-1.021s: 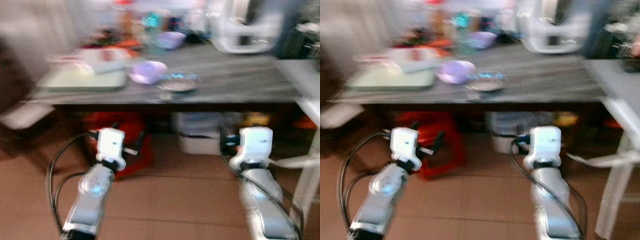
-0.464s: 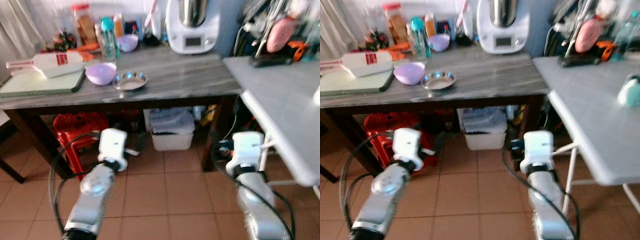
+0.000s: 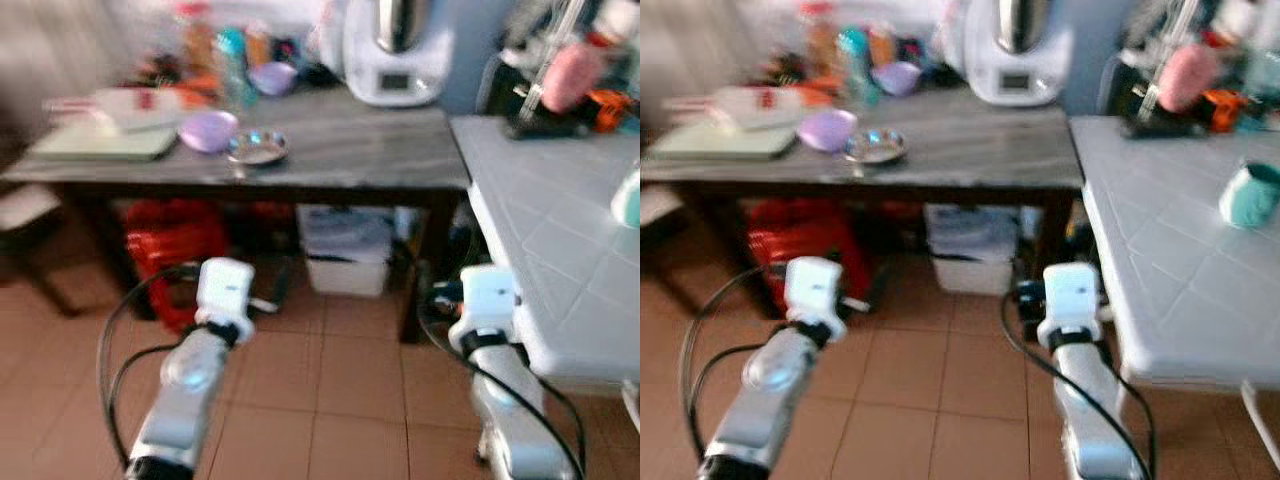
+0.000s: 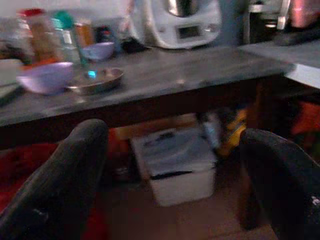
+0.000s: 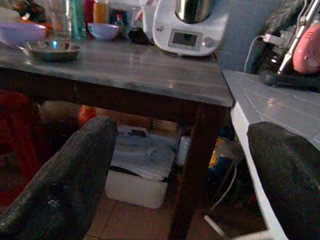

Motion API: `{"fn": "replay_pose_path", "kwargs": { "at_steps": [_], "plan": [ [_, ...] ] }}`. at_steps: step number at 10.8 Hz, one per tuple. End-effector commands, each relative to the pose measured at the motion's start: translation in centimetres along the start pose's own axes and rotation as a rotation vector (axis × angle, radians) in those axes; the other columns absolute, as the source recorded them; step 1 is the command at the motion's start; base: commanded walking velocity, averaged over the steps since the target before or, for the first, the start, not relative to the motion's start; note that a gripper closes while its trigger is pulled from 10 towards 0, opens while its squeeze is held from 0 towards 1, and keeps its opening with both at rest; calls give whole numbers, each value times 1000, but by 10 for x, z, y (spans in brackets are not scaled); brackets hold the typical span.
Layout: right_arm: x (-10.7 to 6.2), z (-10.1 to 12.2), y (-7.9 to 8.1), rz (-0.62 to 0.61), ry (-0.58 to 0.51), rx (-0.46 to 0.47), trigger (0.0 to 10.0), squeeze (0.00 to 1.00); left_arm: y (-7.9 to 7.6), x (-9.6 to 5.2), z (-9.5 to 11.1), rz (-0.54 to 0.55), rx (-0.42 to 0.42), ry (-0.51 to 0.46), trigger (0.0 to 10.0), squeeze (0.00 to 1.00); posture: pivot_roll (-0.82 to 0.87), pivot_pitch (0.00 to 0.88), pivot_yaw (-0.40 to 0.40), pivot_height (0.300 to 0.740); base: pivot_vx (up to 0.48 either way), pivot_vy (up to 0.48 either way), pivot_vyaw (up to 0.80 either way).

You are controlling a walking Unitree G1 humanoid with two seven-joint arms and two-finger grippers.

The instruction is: Setting the table

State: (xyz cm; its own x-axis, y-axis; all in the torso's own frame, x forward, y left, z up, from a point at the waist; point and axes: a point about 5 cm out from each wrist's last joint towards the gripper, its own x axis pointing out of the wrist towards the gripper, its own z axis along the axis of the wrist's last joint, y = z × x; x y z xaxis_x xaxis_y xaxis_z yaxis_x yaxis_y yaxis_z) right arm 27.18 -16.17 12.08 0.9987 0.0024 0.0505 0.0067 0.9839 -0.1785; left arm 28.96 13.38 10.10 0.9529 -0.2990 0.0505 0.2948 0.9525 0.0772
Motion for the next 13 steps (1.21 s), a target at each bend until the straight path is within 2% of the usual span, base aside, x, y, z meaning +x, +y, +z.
{"fn": "replay_pose_path", "kwargs": {
  "at_steps": [1,6,11,13],
  "plan": [
    [-1,0,-6,-25,-1,-2,10000,0,-9,4,2,-31,1,-4,10000,0,40,12,89,740,0,-435,0],
    [-3,-2,-6,-29,6,5,10000,0,-10,2,2,-57,27,-5,10000,0,42,17,91,740,0,-434,0],
    [-4,-2,-7,-26,11,-1,10000,0,-15,2,-1,-73,19,6,10000,0,34,25,89,740,0,-428,0],
    [-3,-3,-7,-23,15,-1,10000,0,-17,4,0,-80,-17,-10,10000,0,30,20,88,740,0,0,0]
  ]
}}
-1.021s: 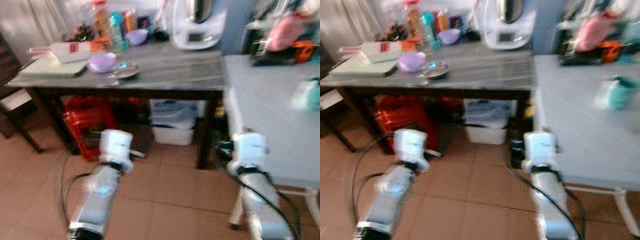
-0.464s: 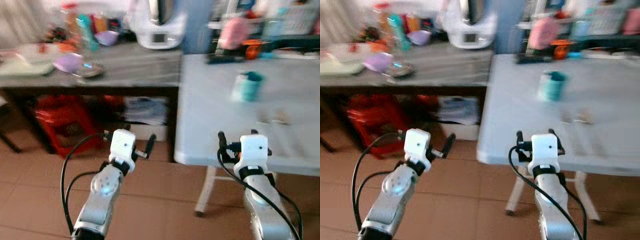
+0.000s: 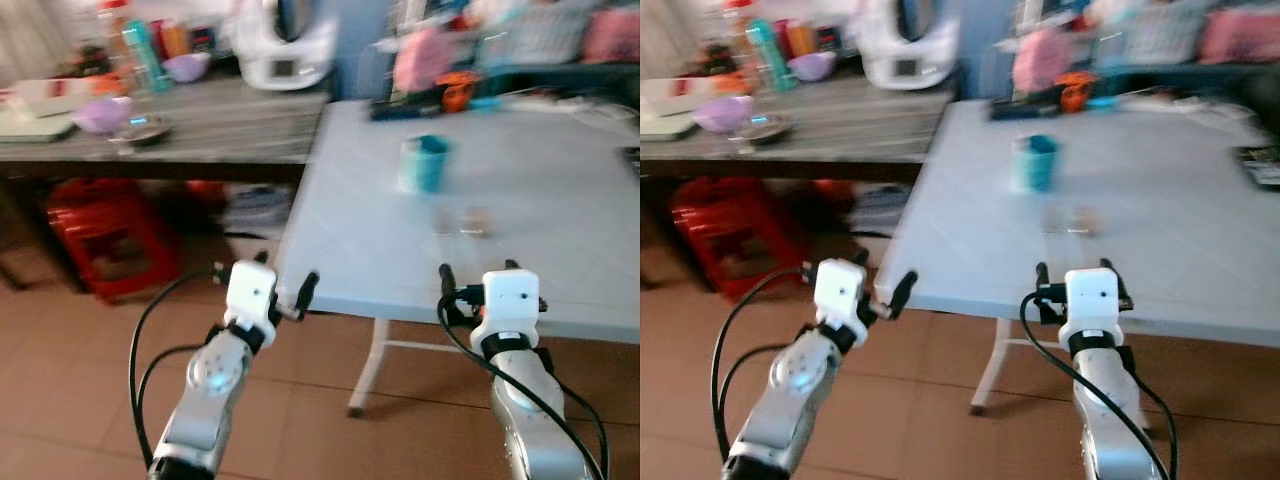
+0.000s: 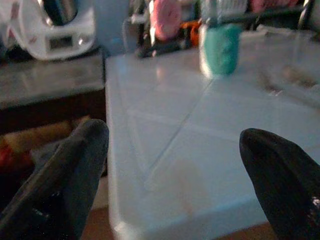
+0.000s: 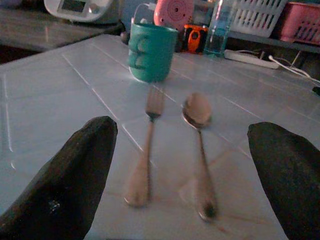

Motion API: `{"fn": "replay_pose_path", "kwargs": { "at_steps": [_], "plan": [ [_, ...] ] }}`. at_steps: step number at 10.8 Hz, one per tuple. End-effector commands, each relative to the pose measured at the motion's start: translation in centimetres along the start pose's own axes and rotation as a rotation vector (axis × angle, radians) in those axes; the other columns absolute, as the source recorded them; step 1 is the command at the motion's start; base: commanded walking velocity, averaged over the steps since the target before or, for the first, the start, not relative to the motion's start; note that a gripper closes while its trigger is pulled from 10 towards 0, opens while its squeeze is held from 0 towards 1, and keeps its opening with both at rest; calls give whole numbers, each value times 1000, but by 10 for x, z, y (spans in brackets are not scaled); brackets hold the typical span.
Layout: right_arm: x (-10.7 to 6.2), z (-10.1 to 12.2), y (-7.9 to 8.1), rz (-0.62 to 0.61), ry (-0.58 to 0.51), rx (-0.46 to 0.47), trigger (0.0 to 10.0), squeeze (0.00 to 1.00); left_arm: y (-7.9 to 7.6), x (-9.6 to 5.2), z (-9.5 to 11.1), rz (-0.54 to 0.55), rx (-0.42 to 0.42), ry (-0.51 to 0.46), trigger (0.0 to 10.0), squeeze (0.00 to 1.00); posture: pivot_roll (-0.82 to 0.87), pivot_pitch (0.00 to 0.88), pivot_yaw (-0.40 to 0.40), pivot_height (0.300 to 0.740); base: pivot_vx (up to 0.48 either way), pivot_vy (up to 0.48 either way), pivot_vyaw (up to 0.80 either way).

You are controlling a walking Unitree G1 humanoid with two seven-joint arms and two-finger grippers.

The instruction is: Setting the table

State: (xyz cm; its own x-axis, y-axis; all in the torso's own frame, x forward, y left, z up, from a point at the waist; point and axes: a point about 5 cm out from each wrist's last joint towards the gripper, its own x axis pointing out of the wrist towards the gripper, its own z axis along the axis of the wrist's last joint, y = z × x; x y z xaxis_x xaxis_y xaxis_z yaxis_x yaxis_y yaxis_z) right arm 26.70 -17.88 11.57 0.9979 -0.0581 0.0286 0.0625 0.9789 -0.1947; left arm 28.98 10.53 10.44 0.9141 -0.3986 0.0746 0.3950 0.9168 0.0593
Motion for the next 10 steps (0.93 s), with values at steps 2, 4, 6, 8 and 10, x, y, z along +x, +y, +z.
{"fn": "replay_pose_path", "kwargs": {
  "at_steps": [2,4,6,8,10],
  "plan": [
    [2,4,9,39,-12,10,10000,0,7,-6,-5,-18,-33,27,10000,0,33,13,80,740,0,0,0],
    [5,6,9,47,-17,7,10000,0,5,-6,-4,-62,-75,18,10000,0,36,10,73,740,0,0,0],
    [5,5,10,51,-17,6,10000,0,3,-8,-4,-79,-95,9,10000,0,38,9,70,740,253,0,0],
    [5,5,10,53,-15,5,10000,0,3,-9,-4,-86,-102,10,10000,0,36,10,70,740,276,0,0],
    [3,2,9,47,-8,6,10000,0,2,-10,-6,-99,-107,18,10000,0,33,14,75,740,276,0,0]
  ]
}}
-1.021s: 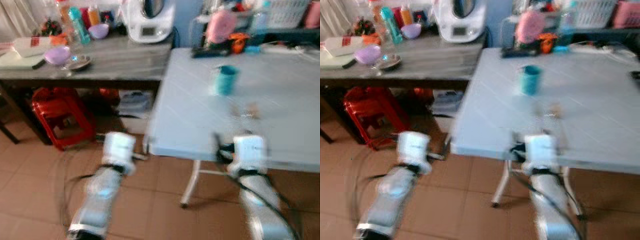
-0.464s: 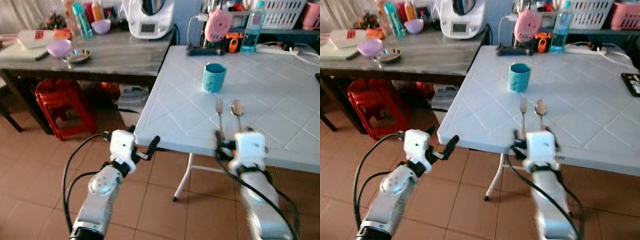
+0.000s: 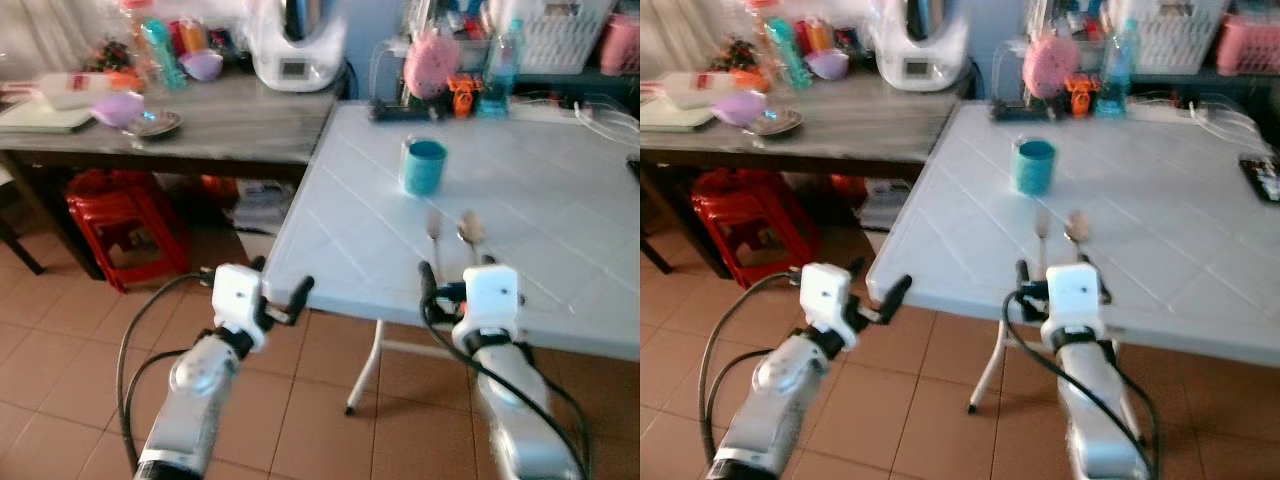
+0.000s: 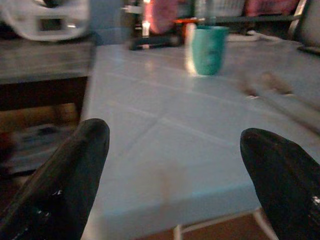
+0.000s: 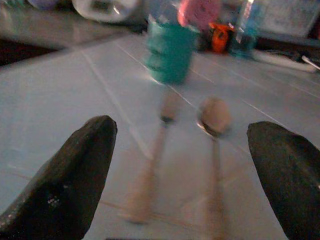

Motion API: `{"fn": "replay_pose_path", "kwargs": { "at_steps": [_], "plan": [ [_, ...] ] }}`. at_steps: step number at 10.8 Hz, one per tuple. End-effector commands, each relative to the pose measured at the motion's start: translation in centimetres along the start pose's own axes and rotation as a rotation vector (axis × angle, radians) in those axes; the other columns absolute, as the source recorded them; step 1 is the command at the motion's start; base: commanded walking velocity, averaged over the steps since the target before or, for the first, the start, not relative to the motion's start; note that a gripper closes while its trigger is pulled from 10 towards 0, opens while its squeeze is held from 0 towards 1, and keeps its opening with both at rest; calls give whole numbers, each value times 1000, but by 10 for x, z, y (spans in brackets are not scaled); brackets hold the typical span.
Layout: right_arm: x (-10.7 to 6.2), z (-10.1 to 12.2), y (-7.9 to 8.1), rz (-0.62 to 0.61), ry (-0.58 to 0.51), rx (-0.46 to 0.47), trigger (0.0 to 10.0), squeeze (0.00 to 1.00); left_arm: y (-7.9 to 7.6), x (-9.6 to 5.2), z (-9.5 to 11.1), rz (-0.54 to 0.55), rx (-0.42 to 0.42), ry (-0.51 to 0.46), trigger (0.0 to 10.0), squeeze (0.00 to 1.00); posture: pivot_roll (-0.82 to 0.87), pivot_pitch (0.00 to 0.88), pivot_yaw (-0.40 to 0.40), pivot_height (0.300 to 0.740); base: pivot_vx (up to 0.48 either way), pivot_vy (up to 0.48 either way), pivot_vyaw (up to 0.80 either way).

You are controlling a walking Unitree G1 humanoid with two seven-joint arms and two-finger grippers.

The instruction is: Setting the table

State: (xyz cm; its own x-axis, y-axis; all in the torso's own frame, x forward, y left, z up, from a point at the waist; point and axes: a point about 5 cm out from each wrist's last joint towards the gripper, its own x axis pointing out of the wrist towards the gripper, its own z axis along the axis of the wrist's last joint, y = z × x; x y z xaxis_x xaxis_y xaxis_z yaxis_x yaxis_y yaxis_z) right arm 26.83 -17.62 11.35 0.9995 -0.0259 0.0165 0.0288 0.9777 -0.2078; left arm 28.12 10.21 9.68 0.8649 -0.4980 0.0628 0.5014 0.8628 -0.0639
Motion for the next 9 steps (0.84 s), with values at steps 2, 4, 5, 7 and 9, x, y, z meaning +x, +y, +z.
{"fn": "replay_pose_path", "kwargs": {
  "at_steps": [2,4,5,7,9],
  "plan": [
    [1,2,7,10,-8,19,10000,0,9,-3,2,7,24,8,10000,0,35,11,81,740,276,0,0],
    [2,2,8,9,-5,22,10000,0,8,-3,2,17,25,5,10000,0,36,11,84,740,0,0,0],
    [1,1,8,12,-2,23,10000,0,7,-4,1,3,13,11,10000,0,37,13,84,740,0,0,0],
    [0,-1,9,12,9,28,10000,0,3,-11,-5,-74,35,28,10000,0,38,19,81,740,0,0,0],
    [7,-1,5,-20,37,73,10000,0,2,-18,-12,-165,51,69,10000,0,39,28,79,740,0,0,0]
  ]
}}
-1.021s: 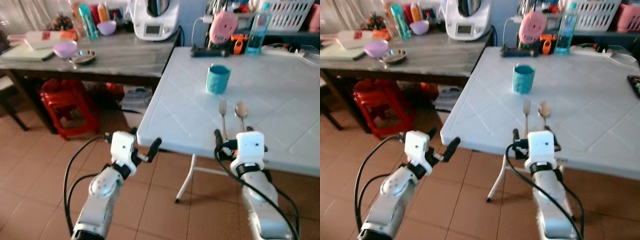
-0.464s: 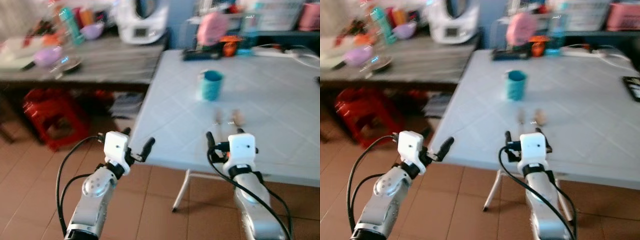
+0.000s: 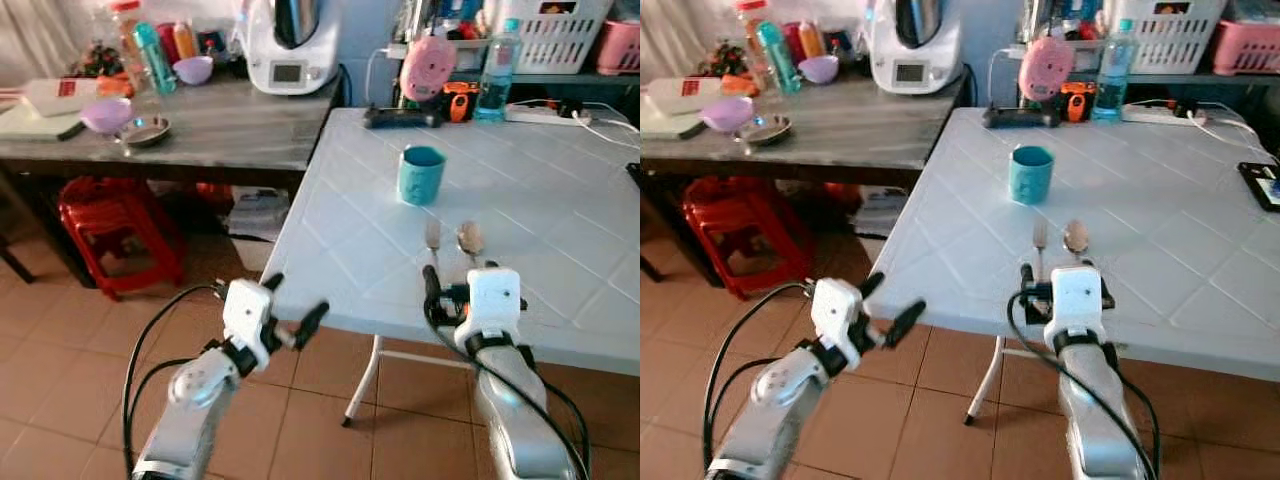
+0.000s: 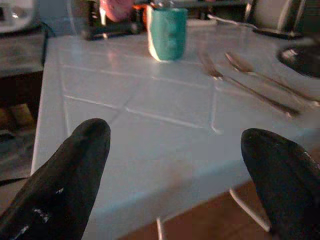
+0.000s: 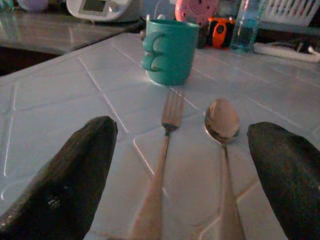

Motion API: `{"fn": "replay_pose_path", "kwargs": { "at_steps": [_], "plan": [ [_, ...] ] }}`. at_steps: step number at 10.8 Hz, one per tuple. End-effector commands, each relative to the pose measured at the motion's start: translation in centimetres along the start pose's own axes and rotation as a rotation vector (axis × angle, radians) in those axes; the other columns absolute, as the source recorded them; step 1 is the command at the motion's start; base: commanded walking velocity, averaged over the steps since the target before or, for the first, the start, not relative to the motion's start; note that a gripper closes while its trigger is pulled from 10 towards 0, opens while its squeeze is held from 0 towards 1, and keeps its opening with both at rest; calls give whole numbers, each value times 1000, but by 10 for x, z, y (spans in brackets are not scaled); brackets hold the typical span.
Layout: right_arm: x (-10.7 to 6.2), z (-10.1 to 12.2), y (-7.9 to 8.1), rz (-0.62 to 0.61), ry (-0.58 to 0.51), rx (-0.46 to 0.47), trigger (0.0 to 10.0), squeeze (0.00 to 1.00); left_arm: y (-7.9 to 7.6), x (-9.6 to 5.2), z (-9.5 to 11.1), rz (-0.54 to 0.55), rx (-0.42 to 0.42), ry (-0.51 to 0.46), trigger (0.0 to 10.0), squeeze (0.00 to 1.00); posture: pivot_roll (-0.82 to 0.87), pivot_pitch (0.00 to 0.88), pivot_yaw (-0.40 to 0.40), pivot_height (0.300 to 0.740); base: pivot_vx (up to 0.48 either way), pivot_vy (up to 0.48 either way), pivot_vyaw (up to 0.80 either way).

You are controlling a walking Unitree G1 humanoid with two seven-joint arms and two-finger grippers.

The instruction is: Setting the table

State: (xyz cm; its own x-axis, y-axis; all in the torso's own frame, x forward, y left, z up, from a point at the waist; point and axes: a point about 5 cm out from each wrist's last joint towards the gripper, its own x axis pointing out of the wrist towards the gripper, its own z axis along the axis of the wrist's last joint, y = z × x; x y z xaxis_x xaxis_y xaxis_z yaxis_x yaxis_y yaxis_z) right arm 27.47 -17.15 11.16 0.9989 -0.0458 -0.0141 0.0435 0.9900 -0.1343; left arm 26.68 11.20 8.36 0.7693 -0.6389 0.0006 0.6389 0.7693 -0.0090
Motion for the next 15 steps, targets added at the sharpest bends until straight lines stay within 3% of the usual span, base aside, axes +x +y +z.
{"fn": "replay_pose_path", "kwargs": {
  "at_steps": [1,2,4,6,11,15],
  "plan": [
    [3,-1,-2,-8,22,34,10000,0,-1,-1,0,-34,37,8,10000,0,40,30,79,740,0,0,0],
    [9,-4,-10,-21,56,46,10000,0,-6,-2,1,-117,117,10,10000,0,40,37,81,740,0,0,0],
    [21,-3,-14,16,67,-12,10000,0,-5,2,6,-133,122,-1,10000,0,42,52,86,740,0,0,0],
    [30,-2,-8,68,85,-18,10000,0,-7,1,7,-151,130,-6,10000,0,46,64,90,740,0,0,0],
    [48,-16,-12,65,198,55,10000,0,-9,2,8,-176,119,-12,10000,0,55,60,94,740,0,0,0],
    [67,-10,-12,113,208,67,10000,0,-12,3,7,-200,109,-12,10000,0,57,59,93,740,0,0,0]
  ]
}}
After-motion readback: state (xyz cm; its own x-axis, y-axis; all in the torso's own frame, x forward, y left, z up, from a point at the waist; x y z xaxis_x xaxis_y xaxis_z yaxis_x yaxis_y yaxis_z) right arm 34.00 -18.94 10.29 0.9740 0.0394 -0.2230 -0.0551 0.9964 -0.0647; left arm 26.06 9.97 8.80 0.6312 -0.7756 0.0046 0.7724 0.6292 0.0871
